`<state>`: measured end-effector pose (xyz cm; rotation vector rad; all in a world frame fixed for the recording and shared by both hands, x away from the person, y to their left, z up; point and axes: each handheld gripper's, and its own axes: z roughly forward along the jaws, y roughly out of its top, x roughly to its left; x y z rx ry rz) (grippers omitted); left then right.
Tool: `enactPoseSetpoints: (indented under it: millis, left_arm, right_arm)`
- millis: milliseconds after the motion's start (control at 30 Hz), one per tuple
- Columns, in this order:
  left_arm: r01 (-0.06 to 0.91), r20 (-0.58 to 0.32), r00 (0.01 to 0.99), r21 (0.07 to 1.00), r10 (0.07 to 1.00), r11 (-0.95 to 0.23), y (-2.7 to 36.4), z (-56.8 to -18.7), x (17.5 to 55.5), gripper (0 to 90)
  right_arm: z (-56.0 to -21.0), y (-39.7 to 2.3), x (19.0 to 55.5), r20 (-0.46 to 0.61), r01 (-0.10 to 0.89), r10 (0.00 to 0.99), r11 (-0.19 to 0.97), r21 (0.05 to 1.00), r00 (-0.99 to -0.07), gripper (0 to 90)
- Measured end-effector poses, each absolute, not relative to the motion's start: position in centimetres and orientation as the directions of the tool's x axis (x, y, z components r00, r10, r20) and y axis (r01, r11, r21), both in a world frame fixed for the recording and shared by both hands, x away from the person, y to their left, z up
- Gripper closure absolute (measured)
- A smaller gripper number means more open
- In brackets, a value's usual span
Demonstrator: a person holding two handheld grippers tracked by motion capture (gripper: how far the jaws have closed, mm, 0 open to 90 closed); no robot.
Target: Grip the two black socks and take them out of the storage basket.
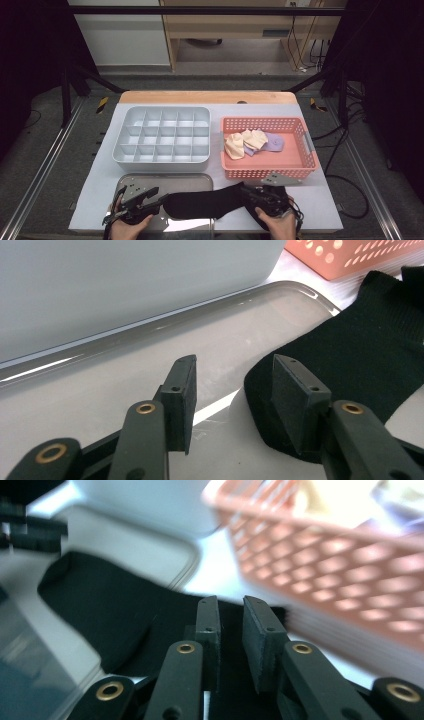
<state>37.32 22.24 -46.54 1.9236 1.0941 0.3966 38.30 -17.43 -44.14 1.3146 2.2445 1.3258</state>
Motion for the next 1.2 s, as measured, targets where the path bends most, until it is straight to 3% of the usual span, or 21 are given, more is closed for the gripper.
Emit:
enactPoseSetpoints:
  millis: [133, 467, 667, 800, 1033, 1200]
  left_arm:
    - [0.541, -0.132, 0.566, 0.805, 0.814, -0.246, 22.2, -46.6, 37.3, 52.4]
    - [0.541, -0.133, 0.565, 0.805, 0.814, -0.244, 22.3, -46.5, 37.3, 52.2]
    - [0.541, -0.135, 0.563, 0.806, 0.815, -0.241, 22.4, -46.5, 37.2, 52.3]
    - [0.542, -0.136, 0.564, 0.805, 0.814, -0.241, 22.4, -46.5, 37.2, 52.3]
    - [0.541, -0.135, 0.563, 0.806, 0.815, -0.24, 22.4, -46.5, 37.2, 52.4]
    - [0.541, -0.135, 0.562, 0.807, 0.816, -0.239, 22.4, -46.5, 37.2, 52.4]
  right_arm:
    - [-43.8, -19.3, 38.4, 0.239, 0.586, 0.82, 0.14, 0.798, -0.521, 75.5]
    - [-46.6, -22.0, 39.3, 0.123, 0.657, 0.921, 0.164, 0.736, -0.369, 62.2]
    - [-47.4, -22.3, 39.6, 0.107, 0.678, 0.929, 0.177, 0.713, -0.355, 62.0]
    - [-47.4, -22.2, 39.5, 0.084, 0.676, 0.932, 0.192, 0.711, -0.353, 66.2]
    - [-47.1, -22.3, 39.4, 0.057, 0.689, 0.938, 0.209, 0.694, -0.342, 87.1]
    - [-46.7, -22.5, 39.3, 0.067, 0.691, 0.942, 0.191, 0.698, -0.328, 89.5]
